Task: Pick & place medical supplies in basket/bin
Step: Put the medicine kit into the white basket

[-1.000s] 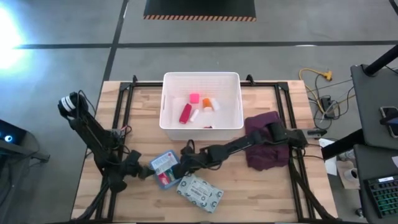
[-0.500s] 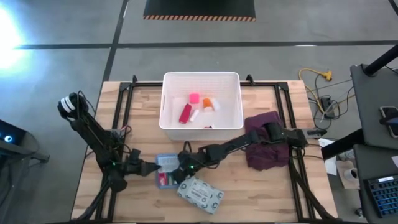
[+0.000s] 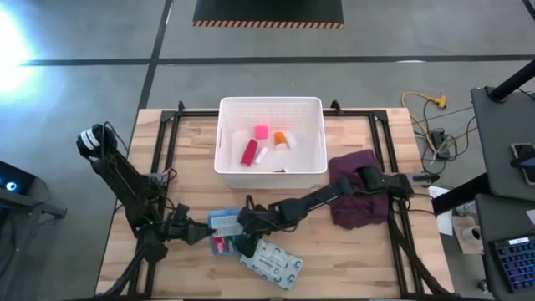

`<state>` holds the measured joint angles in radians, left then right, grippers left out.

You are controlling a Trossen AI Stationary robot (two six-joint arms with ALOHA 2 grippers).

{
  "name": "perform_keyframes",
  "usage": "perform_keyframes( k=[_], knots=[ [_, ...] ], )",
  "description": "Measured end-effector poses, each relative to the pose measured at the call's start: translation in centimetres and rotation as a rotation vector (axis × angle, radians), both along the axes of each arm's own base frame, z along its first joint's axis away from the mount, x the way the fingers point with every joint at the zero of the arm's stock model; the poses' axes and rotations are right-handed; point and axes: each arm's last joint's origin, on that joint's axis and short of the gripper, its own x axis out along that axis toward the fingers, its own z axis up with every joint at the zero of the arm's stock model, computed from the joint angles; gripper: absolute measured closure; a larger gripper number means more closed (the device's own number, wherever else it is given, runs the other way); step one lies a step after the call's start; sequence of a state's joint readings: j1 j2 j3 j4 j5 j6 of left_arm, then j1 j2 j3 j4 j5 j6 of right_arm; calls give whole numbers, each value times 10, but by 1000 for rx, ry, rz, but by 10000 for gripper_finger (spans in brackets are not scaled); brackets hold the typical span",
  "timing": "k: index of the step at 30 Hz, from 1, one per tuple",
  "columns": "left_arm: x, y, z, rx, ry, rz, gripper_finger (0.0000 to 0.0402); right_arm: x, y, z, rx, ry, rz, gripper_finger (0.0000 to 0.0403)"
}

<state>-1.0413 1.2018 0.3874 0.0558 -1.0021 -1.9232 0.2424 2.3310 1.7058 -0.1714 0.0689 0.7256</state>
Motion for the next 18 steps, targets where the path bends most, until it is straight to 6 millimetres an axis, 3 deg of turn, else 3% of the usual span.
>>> perform_keyframes(
  k=[4,14,18],
  knots=[
    [0,0,0,2,21,-15,93,4,3,12,-47,-40,37,78],
    [3,4,-4,21,62,-13,93,16,-3,69,-141,-230,73,80],
    [5,6,-3,13,70,-10,93,19,1,75,-93,-225,100,81]
  ],
)
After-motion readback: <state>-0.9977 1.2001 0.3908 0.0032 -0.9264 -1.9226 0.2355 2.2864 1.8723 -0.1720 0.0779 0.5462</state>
